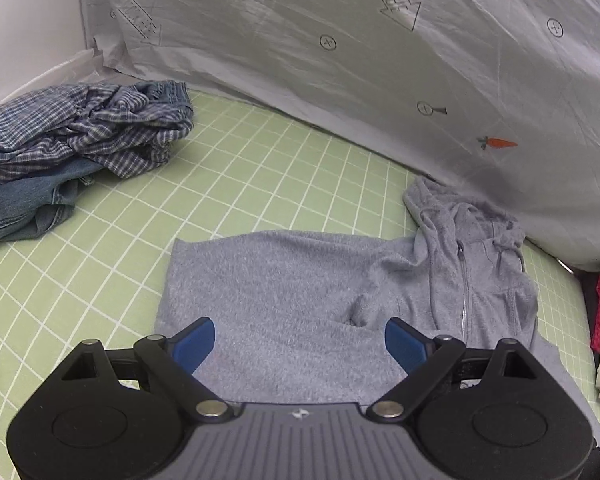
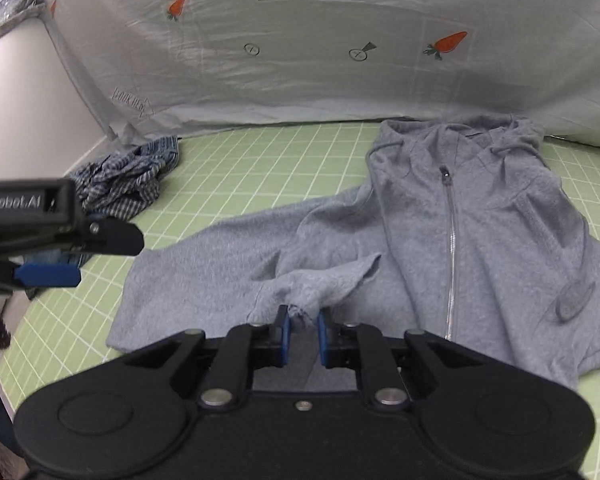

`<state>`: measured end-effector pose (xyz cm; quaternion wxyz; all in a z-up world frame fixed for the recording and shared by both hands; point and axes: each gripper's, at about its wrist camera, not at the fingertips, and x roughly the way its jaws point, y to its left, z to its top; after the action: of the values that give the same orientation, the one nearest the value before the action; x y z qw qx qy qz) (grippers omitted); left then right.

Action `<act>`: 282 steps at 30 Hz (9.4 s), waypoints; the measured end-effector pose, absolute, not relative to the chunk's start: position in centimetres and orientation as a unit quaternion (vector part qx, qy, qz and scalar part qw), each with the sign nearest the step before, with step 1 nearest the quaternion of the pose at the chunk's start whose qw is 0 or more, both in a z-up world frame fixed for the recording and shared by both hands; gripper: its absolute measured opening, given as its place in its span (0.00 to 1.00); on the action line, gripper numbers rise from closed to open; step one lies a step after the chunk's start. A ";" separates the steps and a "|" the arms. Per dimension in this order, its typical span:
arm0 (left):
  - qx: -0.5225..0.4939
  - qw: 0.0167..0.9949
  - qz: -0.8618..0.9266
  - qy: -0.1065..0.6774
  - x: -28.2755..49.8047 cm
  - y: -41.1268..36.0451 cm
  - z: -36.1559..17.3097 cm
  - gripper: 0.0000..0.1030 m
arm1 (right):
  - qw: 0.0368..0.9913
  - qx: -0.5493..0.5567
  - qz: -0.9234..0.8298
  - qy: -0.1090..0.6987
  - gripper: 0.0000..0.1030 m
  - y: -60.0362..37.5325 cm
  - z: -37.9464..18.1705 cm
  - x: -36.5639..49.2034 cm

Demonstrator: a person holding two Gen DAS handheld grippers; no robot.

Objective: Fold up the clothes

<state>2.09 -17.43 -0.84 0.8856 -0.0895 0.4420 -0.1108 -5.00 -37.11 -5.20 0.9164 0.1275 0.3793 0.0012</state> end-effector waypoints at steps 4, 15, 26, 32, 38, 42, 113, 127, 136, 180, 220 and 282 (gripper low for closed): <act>-0.095 0.878 -0.088 0.461 3.8 -18.9 -2.4 0.91 | 0.931 0.104 0.004 0.351 0.14 -39.8 -4.4 -4.1; -0.066 0.888 -0.035 0.454 6.4 -19.1 -3.0 0.91 | 0.921 0.234 -0.181 0.254 0.13 -55.2 -2.8 -7.1; 0.000 0.862 -0.063 0.503 8.9 -22.5 -6.5 0.91 | 0.813 0.202 -0.436 0.328 0.37 -67.6 -8.2 -14.7; 0.010 0.849 -0.112 0.517 10.6 -25.6 -7.8 0.91 | 0.777 0.321 -0.439 0.316 0.65 -68.4 -11.8 -16.2; -0.006 0.830 -0.153 0.536 13.2 -28.5 -9.4 0.91 | 0.762 0.331 -0.453 0.323 0.73 -69.0 -13.6 -15.7; -0.018 0.824 -0.165 0.542 14.7 -30.0 -10.4 0.90 | 0.764 0.318 -0.457 0.326 0.74 -69.7 -13.6 -14.9; 0.005 0.848 -0.245 0.470 0.0 -34.8 -5.8 0.71 | 0.905 0.139 -0.249 0.315 1.00 -60.0 -5.8 -17.9; 0.035 0.815 -0.235 0.529 5.3 -39.4 -10.6 0.47 | 0.855 0.157 -0.309 0.387 1.00 -64.6 -9.6 -15.2; 0.087 0.818 -0.240 0.516 5.1 -40.6 -11.5 0.21 | 0.840 0.138 -0.303 0.428 1.00 -64.2 -11.5 -13.8; 0.003 0.846 -0.145 0.513 6.9 -31.8 -8.2 0.85 | 0.841 0.098 -0.273 0.457 1.00 -61.0 -11.2 -13.8; 0.092 0.862 -0.175 0.466 -5.2 -43.0 -1.1 0.93 | 0.769 0.190 -0.508 0.339 1.00 -89.4 -15.4 -35.4; -0.050 0.871 -0.080 0.481 13.1 -19.5 -6.9 0.93 | 0.835 0.471 0.031 0.283 0.15 -48.9 -5.0 10.2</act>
<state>13.07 -19.45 -6.85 0.8714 -0.0496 0.4815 -0.0798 10.21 -48.93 -5.04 0.8346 0.4714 0.2833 0.0310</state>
